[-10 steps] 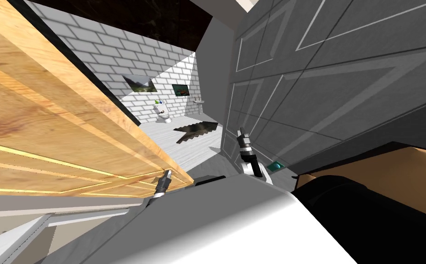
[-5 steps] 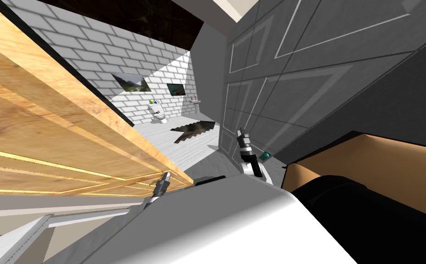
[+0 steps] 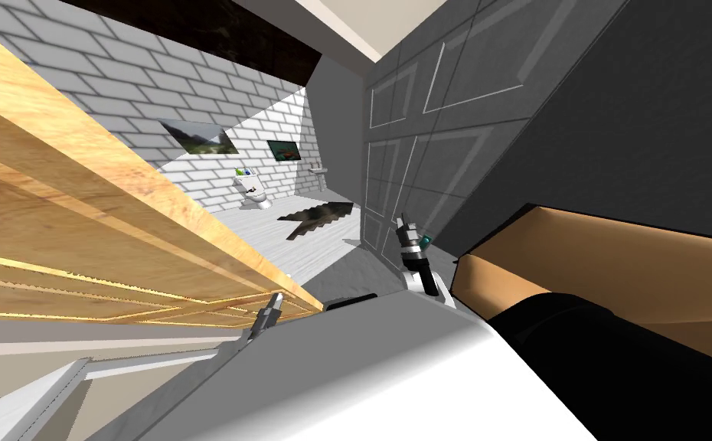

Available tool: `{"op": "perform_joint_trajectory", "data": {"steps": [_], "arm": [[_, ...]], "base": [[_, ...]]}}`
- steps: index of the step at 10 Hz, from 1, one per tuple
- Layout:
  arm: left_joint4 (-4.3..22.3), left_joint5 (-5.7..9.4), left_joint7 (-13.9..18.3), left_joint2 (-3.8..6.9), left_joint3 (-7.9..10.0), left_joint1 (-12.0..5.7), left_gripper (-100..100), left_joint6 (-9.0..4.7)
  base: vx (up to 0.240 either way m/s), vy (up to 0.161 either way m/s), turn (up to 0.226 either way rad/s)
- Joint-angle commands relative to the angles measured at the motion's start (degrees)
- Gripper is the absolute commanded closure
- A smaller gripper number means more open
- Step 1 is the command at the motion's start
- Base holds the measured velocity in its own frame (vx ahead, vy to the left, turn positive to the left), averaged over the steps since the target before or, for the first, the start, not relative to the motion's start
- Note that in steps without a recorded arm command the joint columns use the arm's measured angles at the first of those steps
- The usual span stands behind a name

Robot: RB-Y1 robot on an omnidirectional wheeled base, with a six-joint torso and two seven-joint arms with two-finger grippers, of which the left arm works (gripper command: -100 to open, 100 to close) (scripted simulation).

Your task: Pull the door open

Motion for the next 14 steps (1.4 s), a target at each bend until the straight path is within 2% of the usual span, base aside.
{"op": "perform_joint_trajectory", "data": {"steps": [1, 2, 3, 11, 12, 14], "arm": [[0.54, -0.03, 0.48, 0.66, -0.19, 0.45, 100, -1.49], [0.65, -0.14, 0.21, 0.15, -0.32, 0.11, 100, -1.00], [1.16, 1.00, -0.68, -0.30, -1.71, -1.38, 100, -0.01], [2.83, 7.04, -5.17, -2.00, -7.44, -9.35, 100, 5.46], [2.83, 7.04, -5.17, -2.00, -7.44, -9.35, 100, 5.46], [3.30, 8.74, -6.44, -2.48, -9.07, -11.59, 100, 6.99]], "base": [[-0.240, 0.098, -0.132], [-0.116, 0.040, -0.036], [-0.180, 0.028, -0.061], [-0.214, 0.062, -0.080], [-0.121, 0.040, -0.033], [-0.141, 0.057, -0.062]]}}
